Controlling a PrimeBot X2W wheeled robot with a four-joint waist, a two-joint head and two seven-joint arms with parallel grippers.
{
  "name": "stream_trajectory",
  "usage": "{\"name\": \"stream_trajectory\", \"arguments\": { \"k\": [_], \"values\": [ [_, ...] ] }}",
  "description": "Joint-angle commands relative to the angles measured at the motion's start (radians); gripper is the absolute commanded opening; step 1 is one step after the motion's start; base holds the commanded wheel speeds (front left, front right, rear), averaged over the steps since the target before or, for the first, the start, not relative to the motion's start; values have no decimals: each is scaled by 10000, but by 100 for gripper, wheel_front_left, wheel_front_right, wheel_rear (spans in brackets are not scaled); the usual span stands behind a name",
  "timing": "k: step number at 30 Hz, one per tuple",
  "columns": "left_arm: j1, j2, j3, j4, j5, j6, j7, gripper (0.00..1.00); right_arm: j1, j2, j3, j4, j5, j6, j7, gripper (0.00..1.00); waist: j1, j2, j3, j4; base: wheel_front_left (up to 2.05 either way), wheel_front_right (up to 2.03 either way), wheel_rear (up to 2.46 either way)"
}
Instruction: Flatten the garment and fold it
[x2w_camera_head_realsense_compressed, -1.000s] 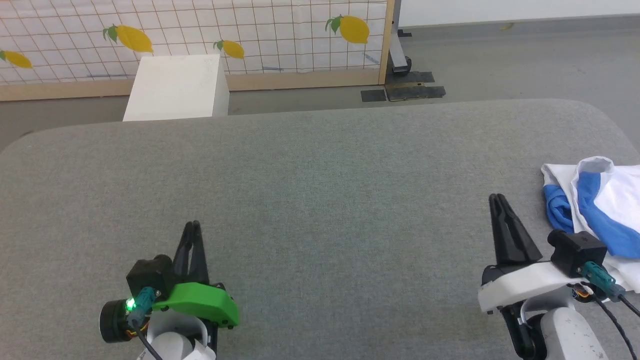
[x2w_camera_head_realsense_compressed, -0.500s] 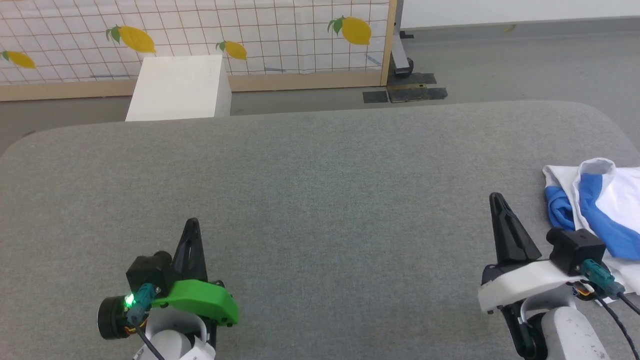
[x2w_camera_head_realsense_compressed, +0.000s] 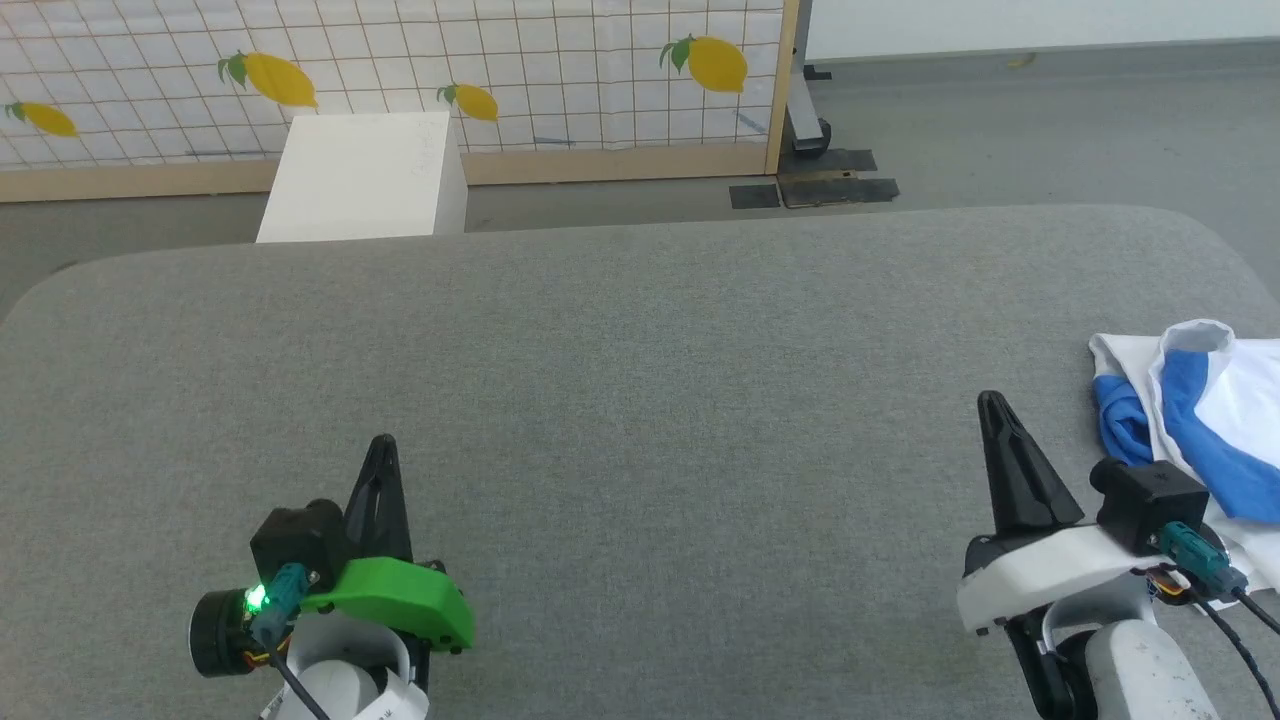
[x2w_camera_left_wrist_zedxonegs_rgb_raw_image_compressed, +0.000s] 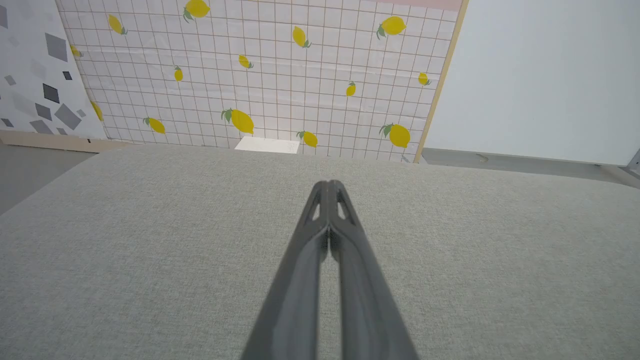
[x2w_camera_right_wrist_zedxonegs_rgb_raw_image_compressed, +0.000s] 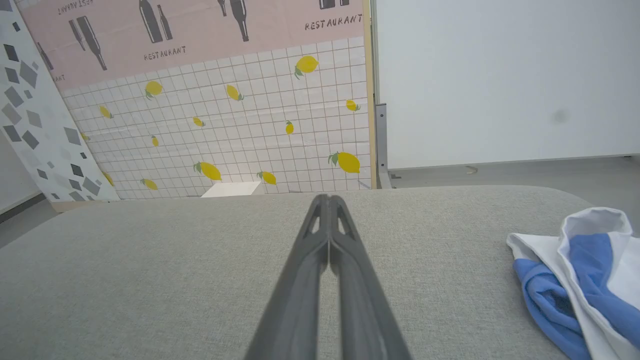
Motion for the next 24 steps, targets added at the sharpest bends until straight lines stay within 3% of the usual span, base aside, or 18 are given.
{"name": "stream_trajectory", "arguments": {
  "k": [1, 24],
  "values": [
    [176, -19, 40, -74, 151, -64, 55, 0, 146, 3, -6, -123, -145, -4, 66, 0, 0, 0, -3, 5, 0, 0, 0],
    [369, -73, 237, -509, 605, -240, 517, 0, 412, 5, -14, -610, -545, -6, 491, 0, 0, 0, -47, 85, 0, 0, 0]
  ]
}}
